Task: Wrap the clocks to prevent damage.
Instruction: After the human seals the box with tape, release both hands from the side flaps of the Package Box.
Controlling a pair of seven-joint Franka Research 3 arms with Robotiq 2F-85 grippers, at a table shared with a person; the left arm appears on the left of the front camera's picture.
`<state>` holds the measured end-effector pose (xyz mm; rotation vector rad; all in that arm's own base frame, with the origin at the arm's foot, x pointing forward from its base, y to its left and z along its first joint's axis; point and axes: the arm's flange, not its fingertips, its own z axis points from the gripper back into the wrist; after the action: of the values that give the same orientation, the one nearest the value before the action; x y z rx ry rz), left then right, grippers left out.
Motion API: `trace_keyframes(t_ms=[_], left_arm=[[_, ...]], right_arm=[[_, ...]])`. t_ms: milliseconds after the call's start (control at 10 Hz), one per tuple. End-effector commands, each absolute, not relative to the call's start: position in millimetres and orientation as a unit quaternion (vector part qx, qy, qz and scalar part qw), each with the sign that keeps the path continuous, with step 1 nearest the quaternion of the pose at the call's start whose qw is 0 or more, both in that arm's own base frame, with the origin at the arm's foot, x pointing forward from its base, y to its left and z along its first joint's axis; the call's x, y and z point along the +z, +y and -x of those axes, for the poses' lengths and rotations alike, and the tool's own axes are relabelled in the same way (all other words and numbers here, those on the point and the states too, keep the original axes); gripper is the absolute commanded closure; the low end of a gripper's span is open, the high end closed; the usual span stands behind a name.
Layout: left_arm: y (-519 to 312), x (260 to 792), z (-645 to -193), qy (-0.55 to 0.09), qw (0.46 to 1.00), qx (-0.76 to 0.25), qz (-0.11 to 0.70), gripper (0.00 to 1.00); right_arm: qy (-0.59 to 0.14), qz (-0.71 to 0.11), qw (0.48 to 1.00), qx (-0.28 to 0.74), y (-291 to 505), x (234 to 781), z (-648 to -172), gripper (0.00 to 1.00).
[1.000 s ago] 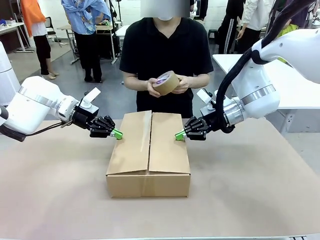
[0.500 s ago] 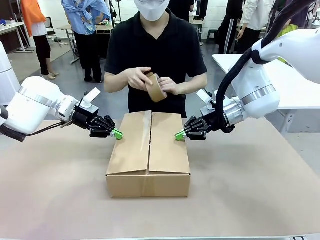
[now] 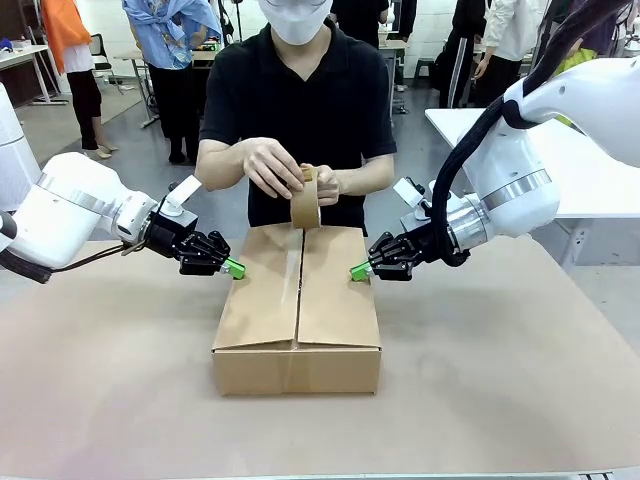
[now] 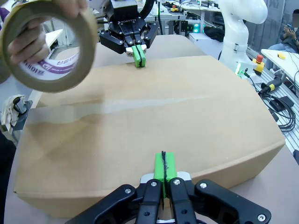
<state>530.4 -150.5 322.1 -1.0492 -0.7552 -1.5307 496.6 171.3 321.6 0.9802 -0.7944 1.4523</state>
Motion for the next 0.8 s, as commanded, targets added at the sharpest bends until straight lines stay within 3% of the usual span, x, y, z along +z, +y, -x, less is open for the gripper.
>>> trace_keyframes(t_ms=[0,700], left_arm=[[-150.3,319.5,-530.0,-0.317,0.543,-0.642,0.439,1.0],[-150.3,319.5,-530.0,-0.317,0.543,-0.642,0.439,1.0]], right_arm=[[-0.336,-0.416,0.575,0.619,172.6,317.6,-496.1,0.99],[-0.336,-0.416,0.575,0.619,172.6,317.6,-496.1,0.99]])
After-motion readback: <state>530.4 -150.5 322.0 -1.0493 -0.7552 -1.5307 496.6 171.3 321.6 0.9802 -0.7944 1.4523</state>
